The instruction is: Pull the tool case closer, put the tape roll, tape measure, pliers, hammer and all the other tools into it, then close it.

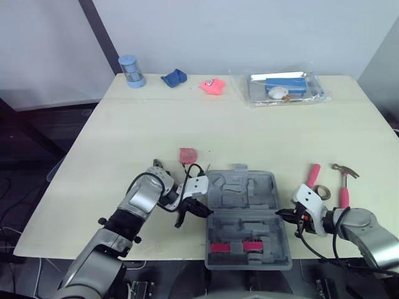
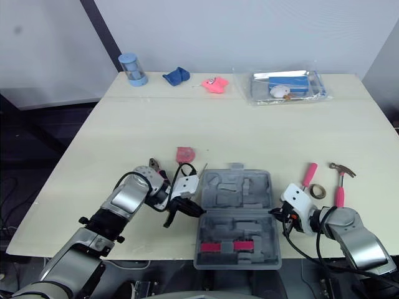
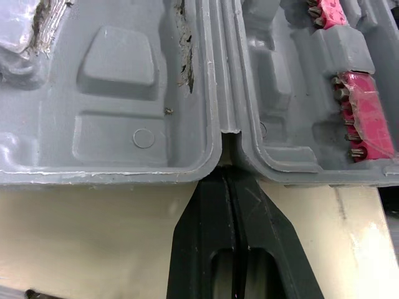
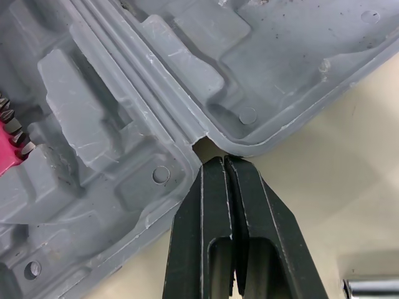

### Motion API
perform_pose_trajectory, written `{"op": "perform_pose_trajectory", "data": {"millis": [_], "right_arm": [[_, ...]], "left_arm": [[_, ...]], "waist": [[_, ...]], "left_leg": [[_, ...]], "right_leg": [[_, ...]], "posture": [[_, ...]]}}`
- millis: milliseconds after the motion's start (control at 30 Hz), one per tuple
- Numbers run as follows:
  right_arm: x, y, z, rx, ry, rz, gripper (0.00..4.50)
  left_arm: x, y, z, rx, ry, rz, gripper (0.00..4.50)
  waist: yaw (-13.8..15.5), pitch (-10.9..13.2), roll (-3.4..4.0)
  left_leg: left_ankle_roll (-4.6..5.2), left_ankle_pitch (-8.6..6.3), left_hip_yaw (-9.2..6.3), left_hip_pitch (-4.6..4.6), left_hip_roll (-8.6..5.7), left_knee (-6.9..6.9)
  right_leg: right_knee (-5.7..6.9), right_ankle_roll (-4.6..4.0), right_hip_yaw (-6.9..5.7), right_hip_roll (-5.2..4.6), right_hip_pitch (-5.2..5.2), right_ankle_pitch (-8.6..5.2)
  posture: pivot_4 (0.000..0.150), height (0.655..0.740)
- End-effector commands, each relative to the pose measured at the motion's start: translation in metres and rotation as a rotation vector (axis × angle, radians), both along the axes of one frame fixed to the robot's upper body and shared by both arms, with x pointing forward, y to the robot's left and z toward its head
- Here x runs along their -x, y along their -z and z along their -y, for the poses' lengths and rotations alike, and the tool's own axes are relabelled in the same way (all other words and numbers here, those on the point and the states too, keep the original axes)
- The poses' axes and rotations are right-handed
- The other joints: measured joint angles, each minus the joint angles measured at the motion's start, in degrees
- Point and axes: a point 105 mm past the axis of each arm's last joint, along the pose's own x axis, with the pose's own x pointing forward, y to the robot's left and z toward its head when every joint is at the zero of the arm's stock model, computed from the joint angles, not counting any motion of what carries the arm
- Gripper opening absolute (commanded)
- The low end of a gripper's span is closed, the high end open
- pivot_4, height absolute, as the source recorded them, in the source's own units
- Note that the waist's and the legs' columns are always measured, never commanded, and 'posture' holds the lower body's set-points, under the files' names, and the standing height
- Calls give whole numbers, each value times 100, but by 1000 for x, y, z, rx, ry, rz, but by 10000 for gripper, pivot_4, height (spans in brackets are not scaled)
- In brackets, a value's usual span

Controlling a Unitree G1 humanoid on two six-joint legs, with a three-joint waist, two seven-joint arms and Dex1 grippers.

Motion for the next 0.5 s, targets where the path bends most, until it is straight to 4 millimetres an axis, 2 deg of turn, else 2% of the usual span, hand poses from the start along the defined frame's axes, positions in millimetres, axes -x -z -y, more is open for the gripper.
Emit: {"op": "perform_pose_trajectory", "data": {"millis": [33,500], "right_arm": [[4,-13,-12,-51,-46,30,556],[11,-7,-14,-54,-51,-12,556]], "left_arm": [[7,-8,15,50,68,8,0],[15,-4,13,33,103,-10,0]], "waist": [[-2,0,0],[-4,0,0]], "left_leg": [[0,0,0,0,0,0],[16,-9,0,1,0,0]], "right_leg": [[0,0,0,0,0,0],[0,0,0,1,0,0]], "posture": [[1500,7400],[1500,7400]]}}
